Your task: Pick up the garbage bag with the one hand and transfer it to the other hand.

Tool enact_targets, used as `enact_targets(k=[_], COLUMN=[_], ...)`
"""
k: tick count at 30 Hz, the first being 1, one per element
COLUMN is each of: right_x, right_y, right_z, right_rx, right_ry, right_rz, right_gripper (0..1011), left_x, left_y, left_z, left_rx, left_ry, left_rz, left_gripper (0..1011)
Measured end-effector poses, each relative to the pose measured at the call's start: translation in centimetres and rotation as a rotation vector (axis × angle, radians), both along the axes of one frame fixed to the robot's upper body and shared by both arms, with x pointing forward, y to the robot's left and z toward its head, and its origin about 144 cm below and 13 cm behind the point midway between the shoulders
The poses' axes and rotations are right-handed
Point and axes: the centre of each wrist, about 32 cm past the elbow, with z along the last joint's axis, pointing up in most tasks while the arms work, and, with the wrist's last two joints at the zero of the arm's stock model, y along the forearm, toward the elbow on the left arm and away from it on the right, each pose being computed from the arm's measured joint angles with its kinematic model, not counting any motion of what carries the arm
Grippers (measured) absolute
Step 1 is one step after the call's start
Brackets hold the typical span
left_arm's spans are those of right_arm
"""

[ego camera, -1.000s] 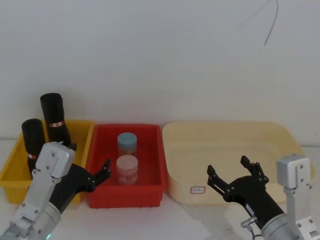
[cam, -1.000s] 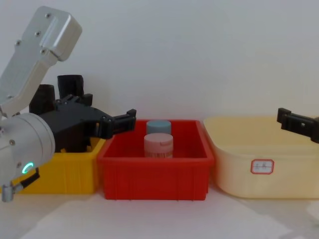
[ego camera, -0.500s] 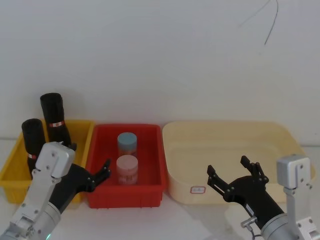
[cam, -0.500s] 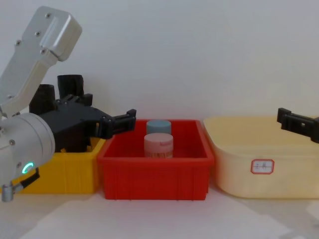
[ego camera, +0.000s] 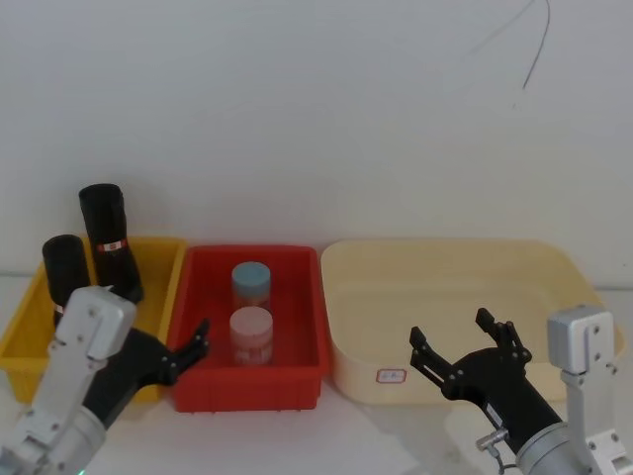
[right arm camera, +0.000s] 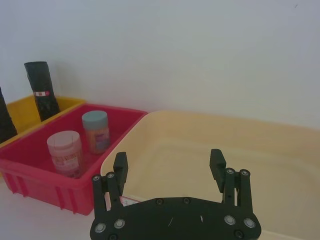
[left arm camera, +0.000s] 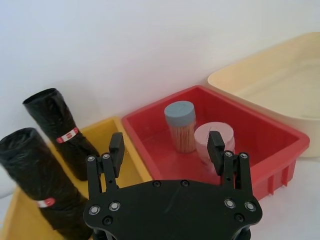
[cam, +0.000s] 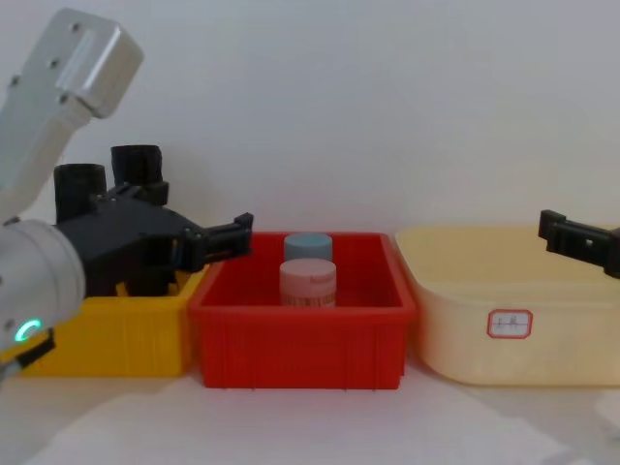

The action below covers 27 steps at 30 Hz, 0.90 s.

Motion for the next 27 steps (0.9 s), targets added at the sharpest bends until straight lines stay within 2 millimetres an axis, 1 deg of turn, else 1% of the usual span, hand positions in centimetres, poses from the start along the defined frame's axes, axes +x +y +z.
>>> enact_targets(k=[7,10,11,14,15,20,27], right_x=[0.0,0.0,0.0,0.0,0.0,0.0,0.0], right_y=[0.0,0.0,0.0,0.0,0.0,0.0,0.0], right_z=[0.0,0.0,0.0,0.0,0.0,0.0,0.0], right_rx=[0.000,0.000,0.000,0.000,0.000,0.000,0.000], right_ry=[0.000,0.000,0.000,0.000,0.000,0.000,0.000], right_rz=[0.000,0.000,0.000,0.000,0.000,0.000,0.000], right_gripper=[1001,1001,1001,1001,1001,1001,1001], left_x=[-0.9,-1.2,-1.3,-1.5,-1.5,-1.3,-0.6], left_y=[2.4,3.7,4.4,5.3,6.0,7.7,9.3], left_z=[0.0,0.1,0.2,0.3,0.4,1.0,1.7], left_rx=[0.004,0.001,-0.003,-0.007,-0.010,-0.025,-0.046], left_ry=[0.007,0.015,0.019,0.026,0.030,0.042,0.053], left_rz=[0.009,0.021,0.031,0.040,0.048,0.064,0.077], left_gripper=[1002,1001,1002,1001,1001,1002,1002])
